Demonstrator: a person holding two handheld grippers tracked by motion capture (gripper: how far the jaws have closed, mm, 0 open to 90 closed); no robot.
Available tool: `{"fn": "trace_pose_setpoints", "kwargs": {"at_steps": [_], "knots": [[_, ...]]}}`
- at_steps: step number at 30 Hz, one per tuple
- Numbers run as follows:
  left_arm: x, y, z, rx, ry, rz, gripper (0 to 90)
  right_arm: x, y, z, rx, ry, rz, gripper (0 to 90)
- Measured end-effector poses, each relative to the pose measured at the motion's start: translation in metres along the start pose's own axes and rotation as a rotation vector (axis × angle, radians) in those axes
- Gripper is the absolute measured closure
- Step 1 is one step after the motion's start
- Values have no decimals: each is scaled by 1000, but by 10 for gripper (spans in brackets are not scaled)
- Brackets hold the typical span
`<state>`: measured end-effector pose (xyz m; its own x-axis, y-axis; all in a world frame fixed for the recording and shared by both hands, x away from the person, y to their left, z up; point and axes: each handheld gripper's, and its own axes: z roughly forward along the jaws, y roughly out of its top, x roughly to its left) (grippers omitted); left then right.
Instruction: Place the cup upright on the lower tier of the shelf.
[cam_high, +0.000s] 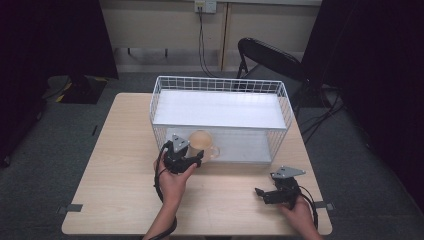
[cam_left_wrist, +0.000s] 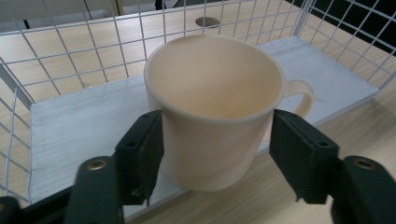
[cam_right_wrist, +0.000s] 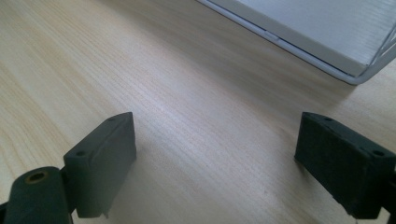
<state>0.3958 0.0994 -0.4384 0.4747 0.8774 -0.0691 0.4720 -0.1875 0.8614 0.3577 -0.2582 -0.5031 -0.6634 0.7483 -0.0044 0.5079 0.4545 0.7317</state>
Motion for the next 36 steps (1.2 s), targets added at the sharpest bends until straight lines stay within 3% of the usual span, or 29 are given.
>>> {"fn": "trace_pose_setpoints", "kwargs": {"at_steps": [7, 21, 32, 36], "knots": [[-1, -2, 8, 0, 14, -19, 419, 0, 0, 0, 0, 0, 0, 118], [0, 1, 14, -5, 23, -8, 546, 0, 0, 0, 0, 0, 0, 117], [1, 5, 20, 1, 25, 6, 544, 0, 0, 0, 0, 0, 0, 117], [1, 5, 20, 3, 20, -7, 512, 0, 0, 0, 0, 0, 0, 118]]}}
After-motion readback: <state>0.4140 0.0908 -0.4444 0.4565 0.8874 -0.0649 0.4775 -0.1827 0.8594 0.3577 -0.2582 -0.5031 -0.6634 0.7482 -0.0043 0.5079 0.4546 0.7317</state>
